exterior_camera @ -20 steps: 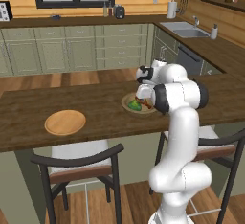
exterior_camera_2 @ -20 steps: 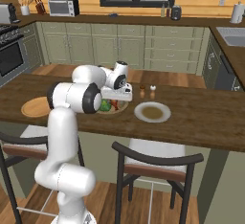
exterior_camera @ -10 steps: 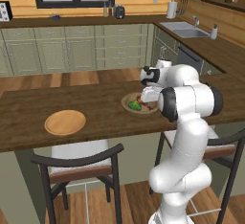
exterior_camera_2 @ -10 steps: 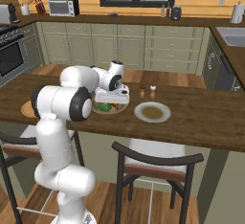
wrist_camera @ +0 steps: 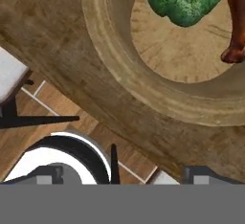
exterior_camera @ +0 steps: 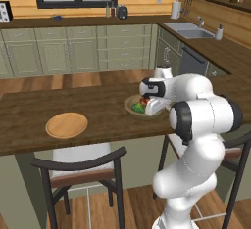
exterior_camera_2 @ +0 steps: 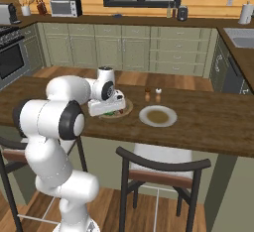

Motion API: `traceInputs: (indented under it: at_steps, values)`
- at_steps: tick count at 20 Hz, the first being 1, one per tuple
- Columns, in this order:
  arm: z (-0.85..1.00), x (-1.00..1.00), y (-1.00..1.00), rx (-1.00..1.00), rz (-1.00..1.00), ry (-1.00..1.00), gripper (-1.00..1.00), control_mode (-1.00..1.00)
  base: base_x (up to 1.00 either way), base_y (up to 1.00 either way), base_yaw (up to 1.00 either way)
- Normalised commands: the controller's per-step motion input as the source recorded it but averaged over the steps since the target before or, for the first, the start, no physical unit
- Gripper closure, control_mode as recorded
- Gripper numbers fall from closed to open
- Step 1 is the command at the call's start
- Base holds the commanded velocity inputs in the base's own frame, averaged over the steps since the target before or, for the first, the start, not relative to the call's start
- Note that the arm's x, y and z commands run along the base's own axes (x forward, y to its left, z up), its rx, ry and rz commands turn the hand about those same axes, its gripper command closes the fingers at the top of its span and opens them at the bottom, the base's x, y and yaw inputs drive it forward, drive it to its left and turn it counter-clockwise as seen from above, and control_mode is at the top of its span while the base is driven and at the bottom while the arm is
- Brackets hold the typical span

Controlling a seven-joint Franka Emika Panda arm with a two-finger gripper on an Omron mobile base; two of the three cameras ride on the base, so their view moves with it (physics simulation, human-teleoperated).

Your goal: Pick the chicken drumstick and broccoli from their plates and place them in the bowl. Then put the bowl in the fridge.

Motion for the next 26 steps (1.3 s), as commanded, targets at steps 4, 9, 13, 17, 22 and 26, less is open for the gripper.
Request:
traceInputs:
  at_steps: [4,9,13,17,22,26]
  values:
    - [0.0,0.03,0.01,0.0,0.49,0.0,-1.0,-1.0,0.0,0.0,0.0]
    - [-0.02,0.3,0.06,-0.01,0.37,0.0,-1.0,-1.0,0.0,0.0,0.0]
    - [-0.14,0.16,0.24,-0.03,0.18,0.0,-1.0,-1.0,0.0,0.0,0.0]
    - [-0.3,0.03,0.05,-0.03,0.06,0.0,-1.0,-1.0,0.0,0.0,0.0]
    - [-0.28,0.28,-0.02,0.0,0.01,0.0,-1.0,-1.0,0.0,0.0,0.0]
    - [-0.26,0.39,-0.01,0.0,0.01,0.0,-1.0,-1.0,0.0,0.0,0.0]
